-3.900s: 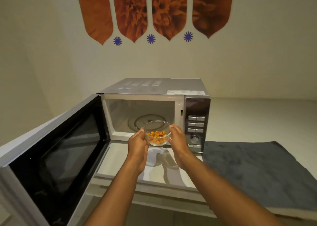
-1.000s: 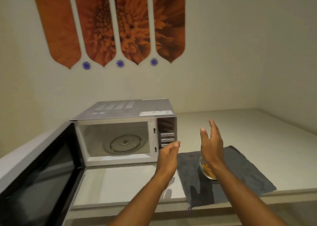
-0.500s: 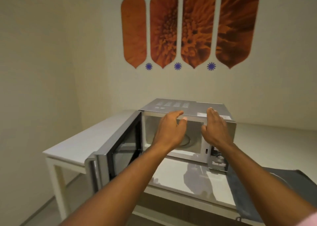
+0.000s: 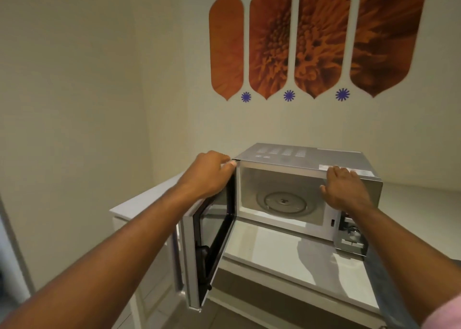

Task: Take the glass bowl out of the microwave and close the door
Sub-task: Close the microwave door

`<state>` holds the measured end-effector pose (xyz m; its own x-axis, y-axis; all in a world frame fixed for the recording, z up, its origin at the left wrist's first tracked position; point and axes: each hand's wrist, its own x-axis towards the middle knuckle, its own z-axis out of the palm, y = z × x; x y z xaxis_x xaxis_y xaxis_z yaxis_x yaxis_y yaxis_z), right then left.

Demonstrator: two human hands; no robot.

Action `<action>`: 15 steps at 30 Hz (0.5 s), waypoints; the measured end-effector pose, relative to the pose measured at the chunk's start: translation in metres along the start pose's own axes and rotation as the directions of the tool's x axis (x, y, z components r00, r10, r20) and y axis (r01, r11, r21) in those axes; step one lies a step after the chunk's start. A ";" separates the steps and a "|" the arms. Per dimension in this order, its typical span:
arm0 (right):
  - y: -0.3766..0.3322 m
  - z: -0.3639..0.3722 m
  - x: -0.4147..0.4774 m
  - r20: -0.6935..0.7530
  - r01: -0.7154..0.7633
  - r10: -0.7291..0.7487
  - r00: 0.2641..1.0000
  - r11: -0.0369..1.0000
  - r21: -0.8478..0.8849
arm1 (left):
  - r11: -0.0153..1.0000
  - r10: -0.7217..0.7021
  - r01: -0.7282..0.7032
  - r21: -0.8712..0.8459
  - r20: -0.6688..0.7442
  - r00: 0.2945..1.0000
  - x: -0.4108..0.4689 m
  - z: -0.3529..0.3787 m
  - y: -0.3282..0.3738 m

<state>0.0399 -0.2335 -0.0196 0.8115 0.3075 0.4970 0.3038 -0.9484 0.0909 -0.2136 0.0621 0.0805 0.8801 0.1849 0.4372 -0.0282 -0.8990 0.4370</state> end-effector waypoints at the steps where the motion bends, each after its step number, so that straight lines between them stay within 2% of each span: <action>1: 0.001 0.000 0.000 0.009 0.001 -0.001 1.000 1.000 0.005 | 1.000 -0.017 0.017 0.003 0.037 0.999 0.001 -0.002 -0.008; 5: 0.003 -0.002 -0.001 0.034 0.000 -0.001 0.999 0.999 0.035 | 0.988 -0.151 0.142 0.067 0.161 0.975 0.002 0.001 -0.034; 10: 0.006 0.000 -0.001 0.037 -0.005 0.003 0.999 0.998 0.057 | 0.993 -0.104 0.088 0.073 0.260 0.960 0.006 0.005 -0.059; 15: 0.006 -0.001 0.002 0.031 -0.013 0.011 0.999 0.997 0.071 | 0.990 -0.123 0.137 -0.022 0.325 0.938 0.006 0.003 -0.060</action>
<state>0.0427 -0.2385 -0.0175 0.8301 0.2991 0.4707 0.3274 -0.9446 0.0229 -0.2057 0.1159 0.0548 0.9829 0.1544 0.1007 0.0823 -0.8563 0.5099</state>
